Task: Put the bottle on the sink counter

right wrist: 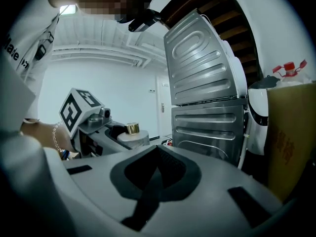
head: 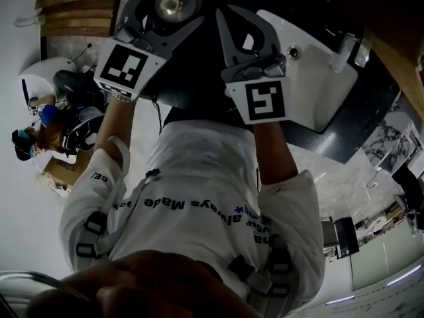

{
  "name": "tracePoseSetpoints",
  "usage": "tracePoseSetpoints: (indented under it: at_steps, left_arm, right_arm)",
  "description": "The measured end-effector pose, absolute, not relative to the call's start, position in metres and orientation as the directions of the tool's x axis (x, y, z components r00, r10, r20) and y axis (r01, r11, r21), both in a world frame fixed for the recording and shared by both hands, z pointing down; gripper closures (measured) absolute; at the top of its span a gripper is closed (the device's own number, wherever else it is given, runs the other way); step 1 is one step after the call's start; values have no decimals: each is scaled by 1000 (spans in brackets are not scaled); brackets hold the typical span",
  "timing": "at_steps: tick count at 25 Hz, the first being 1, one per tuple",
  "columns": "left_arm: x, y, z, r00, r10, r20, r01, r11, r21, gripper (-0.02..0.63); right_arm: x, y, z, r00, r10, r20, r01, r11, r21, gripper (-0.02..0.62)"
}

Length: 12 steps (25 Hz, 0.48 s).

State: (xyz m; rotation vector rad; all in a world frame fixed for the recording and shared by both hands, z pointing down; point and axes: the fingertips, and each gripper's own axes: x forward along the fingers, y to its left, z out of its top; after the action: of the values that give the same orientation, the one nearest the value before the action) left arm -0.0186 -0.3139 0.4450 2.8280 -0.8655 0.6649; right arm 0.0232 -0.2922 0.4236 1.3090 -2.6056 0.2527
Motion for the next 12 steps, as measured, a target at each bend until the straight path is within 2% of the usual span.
tracePoseSetpoints:
  at_steps: [12]
  left_arm:
    - [-28, -357, 503, 721, -513, 466, -576, -818, -10, 270]
  right_arm:
    - [13, -327, 479, -574, -750, 329, -810, 578, -96, 591]
